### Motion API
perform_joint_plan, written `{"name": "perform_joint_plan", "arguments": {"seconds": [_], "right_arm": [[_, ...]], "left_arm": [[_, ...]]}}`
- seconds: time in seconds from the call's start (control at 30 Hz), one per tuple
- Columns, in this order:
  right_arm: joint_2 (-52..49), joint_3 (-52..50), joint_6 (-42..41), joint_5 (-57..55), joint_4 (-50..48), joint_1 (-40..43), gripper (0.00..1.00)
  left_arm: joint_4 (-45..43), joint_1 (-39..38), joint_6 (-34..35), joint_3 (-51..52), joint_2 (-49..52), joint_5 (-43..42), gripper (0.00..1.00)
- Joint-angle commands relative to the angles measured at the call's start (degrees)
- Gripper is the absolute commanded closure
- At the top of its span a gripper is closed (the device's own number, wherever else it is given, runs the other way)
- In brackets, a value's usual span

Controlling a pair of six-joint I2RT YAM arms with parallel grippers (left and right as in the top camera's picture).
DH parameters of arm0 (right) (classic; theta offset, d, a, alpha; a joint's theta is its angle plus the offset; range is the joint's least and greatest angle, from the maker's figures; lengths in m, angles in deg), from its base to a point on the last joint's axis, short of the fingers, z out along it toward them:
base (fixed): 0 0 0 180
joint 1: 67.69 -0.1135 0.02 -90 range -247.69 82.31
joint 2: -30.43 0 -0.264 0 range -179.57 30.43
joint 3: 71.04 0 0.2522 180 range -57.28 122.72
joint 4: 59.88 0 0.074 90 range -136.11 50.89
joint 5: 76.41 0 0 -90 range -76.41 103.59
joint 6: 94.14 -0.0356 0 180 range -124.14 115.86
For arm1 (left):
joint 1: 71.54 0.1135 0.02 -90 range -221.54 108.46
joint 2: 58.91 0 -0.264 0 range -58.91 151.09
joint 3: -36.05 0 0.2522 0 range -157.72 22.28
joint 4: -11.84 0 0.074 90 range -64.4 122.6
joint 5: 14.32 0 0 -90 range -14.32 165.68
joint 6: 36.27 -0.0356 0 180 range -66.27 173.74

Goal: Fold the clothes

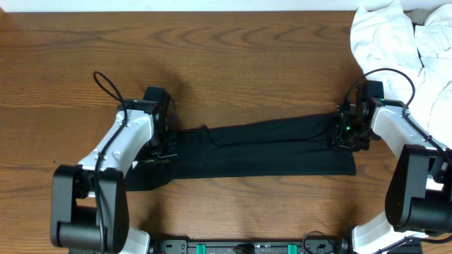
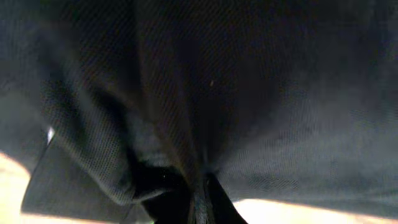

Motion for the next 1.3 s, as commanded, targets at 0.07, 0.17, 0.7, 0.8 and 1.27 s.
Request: {"name": "perform_joint_plan", "arguments": {"seconds": [0.07,0.17,0.7,0.8,1.27], "right_arm": [[0.1,-1.0,-0.7,-1.5,-0.4,0.9,0.73],[0.1,-1.0,-0.7,-1.5,-0.4,0.9,0.73],[0.1,-1.1,-0.7,-1.5,-0.3,0.9,0.73],[0.1,-1.1,-0.7,-1.5,-0.3,0.9,0.73],[0.9,6.7,-0.7,-1.0,5.1,2.3,0.59]], "left_arm": [[4.4,0.2,3.0,-0.2,-1.5,1.6,0.94],[7.1,0.2,3.8,-0.2,-1.5,1.5,0.94],[2.4,0.2,3.7,5.2,-1.4,1.6,0.60],[1.8,0.2,3.5,5.2,-1.4,1.8,0.60],[1.0,0.2,2.2,4.9,-1.4,2.4,0.59]]}}
